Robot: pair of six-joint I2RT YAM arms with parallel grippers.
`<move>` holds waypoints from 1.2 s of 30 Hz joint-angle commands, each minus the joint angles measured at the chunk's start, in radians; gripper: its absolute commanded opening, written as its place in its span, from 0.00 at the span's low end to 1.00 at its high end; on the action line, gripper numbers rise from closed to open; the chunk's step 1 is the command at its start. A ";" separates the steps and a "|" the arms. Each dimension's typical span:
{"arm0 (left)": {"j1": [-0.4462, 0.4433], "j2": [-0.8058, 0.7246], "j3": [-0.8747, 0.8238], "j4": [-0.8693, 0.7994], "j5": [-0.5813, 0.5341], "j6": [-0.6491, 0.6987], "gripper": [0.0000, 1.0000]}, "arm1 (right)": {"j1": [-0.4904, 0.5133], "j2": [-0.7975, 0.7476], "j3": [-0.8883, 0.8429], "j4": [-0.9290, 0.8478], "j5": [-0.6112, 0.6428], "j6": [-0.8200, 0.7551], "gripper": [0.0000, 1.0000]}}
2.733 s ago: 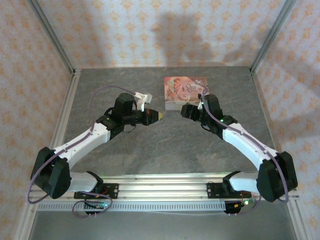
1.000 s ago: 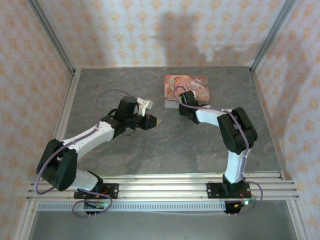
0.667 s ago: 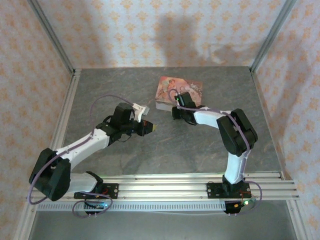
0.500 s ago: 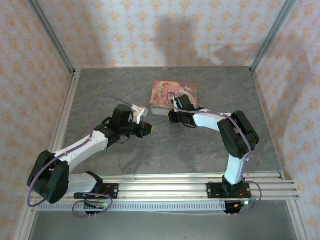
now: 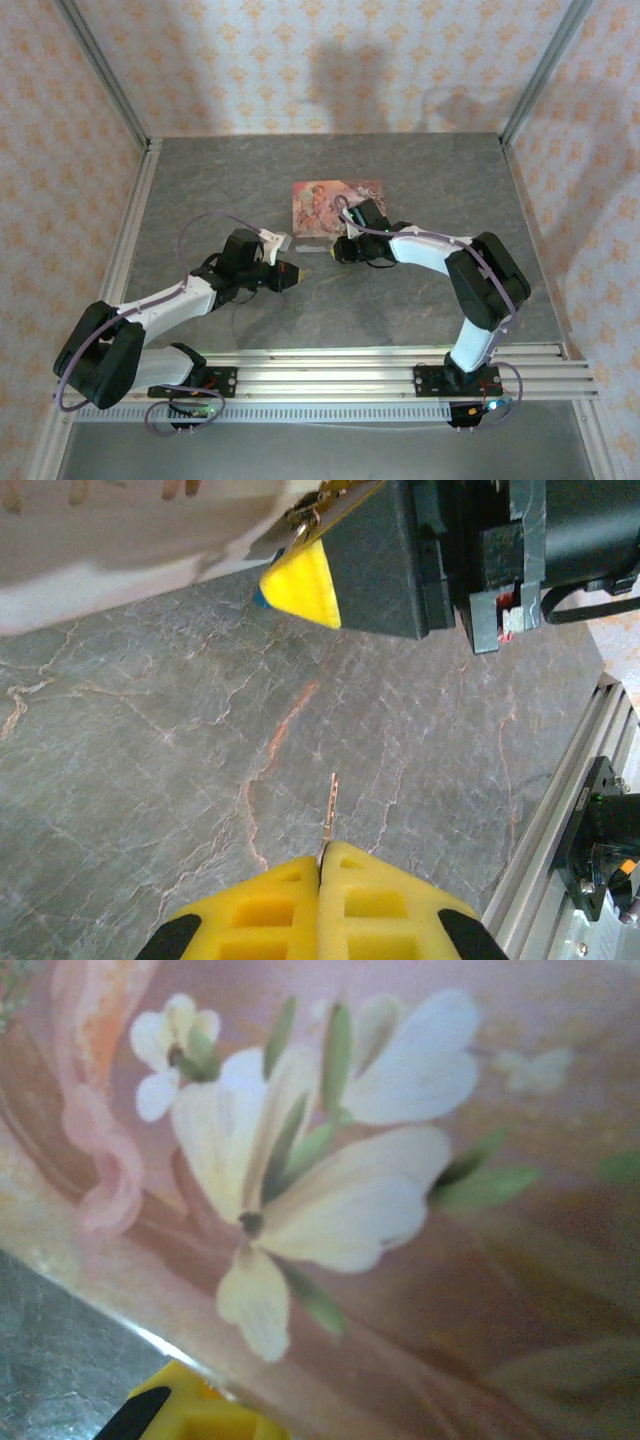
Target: Unlock the padlock with the key
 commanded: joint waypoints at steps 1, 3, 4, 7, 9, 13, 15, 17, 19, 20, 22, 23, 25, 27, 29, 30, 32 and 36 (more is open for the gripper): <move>0.006 0.001 -0.018 0.128 0.020 -0.060 0.00 | 0.004 -0.037 0.002 -0.015 -0.028 0.022 0.04; 0.002 -0.004 -0.014 0.123 -0.007 -0.051 0.00 | 0.004 -0.034 0.008 -0.018 -0.037 0.026 0.04; 0.002 -0.006 -0.009 0.105 -0.028 -0.036 0.00 | 0.004 -0.034 0.012 -0.019 -0.039 0.029 0.04; 0.003 0.017 0.010 0.064 -0.050 0.016 0.00 | 0.004 -0.026 0.022 -0.019 -0.058 0.036 0.04; 0.006 0.058 0.000 0.121 -0.026 0.008 0.00 | 0.004 -0.022 0.029 -0.016 -0.075 0.046 0.04; 0.016 0.185 -0.009 0.304 0.041 -0.061 0.00 | 0.001 -0.016 0.043 -0.028 -0.095 0.068 0.04; 0.019 0.246 -0.013 0.397 0.064 -0.084 0.00 | -0.002 -0.017 0.046 -0.032 -0.103 0.075 0.04; 0.023 0.296 -0.010 0.468 0.077 -0.098 0.00 | -0.005 -0.021 0.046 -0.032 -0.112 0.083 0.04; 0.025 0.341 -0.006 0.521 0.090 -0.113 0.00 | -0.009 -0.026 0.046 -0.032 -0.120 0.094 0.04; 0.026 0.356 -0.006 0.546 0.097 -0.121 0.00 | -0.011 -0.028 0.045 -0.031 -0.124 0.100 0.04; 0.032 0.384 -0.007 0.583 0.107 -0.136 0.00 | -0.018 -0.034 0.040 -0.022 -0.134 0.115 0.04; 0.033 0.394 -0.006 0.589 0.109 -0.139 0.00 | -0.021 -0.038 0.037 -0.016 -0.137 0.125 0.03; 0.035 0.409 -0.010 0.607 0.115 -0.144 0.00 | -0.029 -0.043 0.027 0.005 -0.157 0.144 0.03; 0.037 0.422 -0.021 0.640 0.119 -0.155 0.00 | -0.038 -0.046 0.020 0.025 -0.175 0.169 0.03; 0.036 0.426 -0.035 0.667 0.118 -0.155 0.00 | -0.045 -0.046 0.017 0.035 -0.194 0.185 0.03; 0.036 0.422 -0.042 0.672 0.114 -0.146 0.00 | -0.048 -0.047 0.018 0.037 -0.202 0.194 0.03; 0.036 0.409 -0.054 0.671 0.107 -0.114 0.00 | -0.057 -0.047 0.020 0.036 -0.219 0.207 0.02; 0.037 0.355 -0.070 0.620 0.079 -0.031 0.00 | -0.071 -0.039 0.053 -0.007 -0.261 0.234 0.02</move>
